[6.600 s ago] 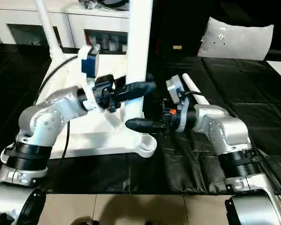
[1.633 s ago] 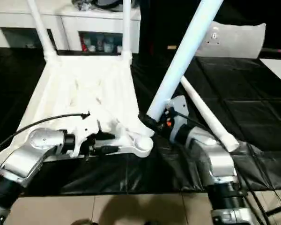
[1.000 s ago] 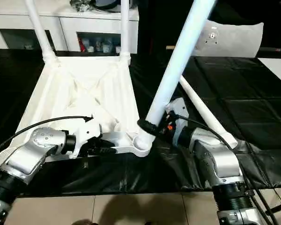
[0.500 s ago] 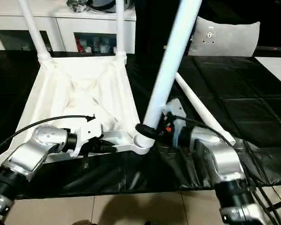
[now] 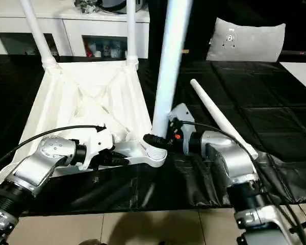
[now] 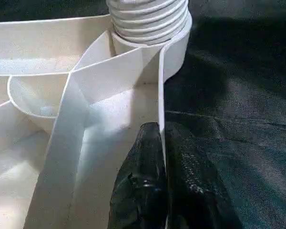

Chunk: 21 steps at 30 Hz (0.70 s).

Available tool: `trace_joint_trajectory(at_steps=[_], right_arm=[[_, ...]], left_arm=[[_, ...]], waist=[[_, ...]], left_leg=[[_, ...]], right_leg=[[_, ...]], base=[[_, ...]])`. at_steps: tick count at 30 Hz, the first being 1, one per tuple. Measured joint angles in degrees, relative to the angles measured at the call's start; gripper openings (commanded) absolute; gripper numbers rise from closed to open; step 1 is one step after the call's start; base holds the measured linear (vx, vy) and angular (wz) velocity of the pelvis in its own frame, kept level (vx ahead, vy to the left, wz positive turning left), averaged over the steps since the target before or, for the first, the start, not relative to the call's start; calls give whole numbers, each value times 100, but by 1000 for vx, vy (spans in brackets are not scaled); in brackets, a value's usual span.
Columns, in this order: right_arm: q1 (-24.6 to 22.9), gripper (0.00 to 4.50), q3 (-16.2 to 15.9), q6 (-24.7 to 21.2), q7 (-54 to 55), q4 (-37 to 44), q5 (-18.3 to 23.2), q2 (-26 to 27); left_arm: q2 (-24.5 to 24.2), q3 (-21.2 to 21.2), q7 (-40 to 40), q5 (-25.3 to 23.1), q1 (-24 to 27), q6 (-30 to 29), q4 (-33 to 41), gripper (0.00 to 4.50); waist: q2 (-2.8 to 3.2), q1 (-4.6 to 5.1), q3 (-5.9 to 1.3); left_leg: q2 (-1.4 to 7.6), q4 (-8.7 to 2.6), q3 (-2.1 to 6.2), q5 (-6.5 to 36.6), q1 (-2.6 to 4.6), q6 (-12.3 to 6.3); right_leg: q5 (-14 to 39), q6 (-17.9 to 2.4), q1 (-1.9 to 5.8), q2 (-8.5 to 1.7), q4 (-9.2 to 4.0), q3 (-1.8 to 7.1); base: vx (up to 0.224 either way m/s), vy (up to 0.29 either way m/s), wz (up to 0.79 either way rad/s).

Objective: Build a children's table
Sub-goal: Insert table leg to table base

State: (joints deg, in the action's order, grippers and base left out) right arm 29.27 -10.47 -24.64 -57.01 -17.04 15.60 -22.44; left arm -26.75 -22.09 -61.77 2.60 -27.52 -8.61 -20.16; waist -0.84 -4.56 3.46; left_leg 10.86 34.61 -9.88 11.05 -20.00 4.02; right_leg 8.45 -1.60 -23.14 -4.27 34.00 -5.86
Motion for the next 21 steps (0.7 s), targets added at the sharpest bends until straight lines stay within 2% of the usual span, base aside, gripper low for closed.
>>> trace_joint_trajectory(at_steps=[5,12,16,21], right_arm=[[158,191,-2,96,-95,-299,-41,90],[166,191,247,115,-102,-672,195,226],[-123,191,562,307,-89,-703,397,301],[-508,190,786,756,-64,-623,527,383]], left_arm=[[-2,35,-11,-1,0,10,-43,0],[40,63,-9,-7,0,8,-74,0],[125,65,3,-6,0,-19,-88,0],[206,73,28,-6,1,-32,-139,0]], waist=[[0,28,0],[8,33,-5],[26,4,-16],[58,-43,-36]], left_leg=[[0,1,0,0,1,0],[-1,2,0,0,1,0],[-2,1,0,0,1,0],[-3,-1,-1,0,0,-1]], right_leg=[[0,0,2,0,0,0],[0,0,2,-1,-2,0],[0,0,3,-2,-3,0],[0,1,4,-2,-9,0]], base=[[0,0,0],[0,0,0],[0,0,0],[0,0,0]])
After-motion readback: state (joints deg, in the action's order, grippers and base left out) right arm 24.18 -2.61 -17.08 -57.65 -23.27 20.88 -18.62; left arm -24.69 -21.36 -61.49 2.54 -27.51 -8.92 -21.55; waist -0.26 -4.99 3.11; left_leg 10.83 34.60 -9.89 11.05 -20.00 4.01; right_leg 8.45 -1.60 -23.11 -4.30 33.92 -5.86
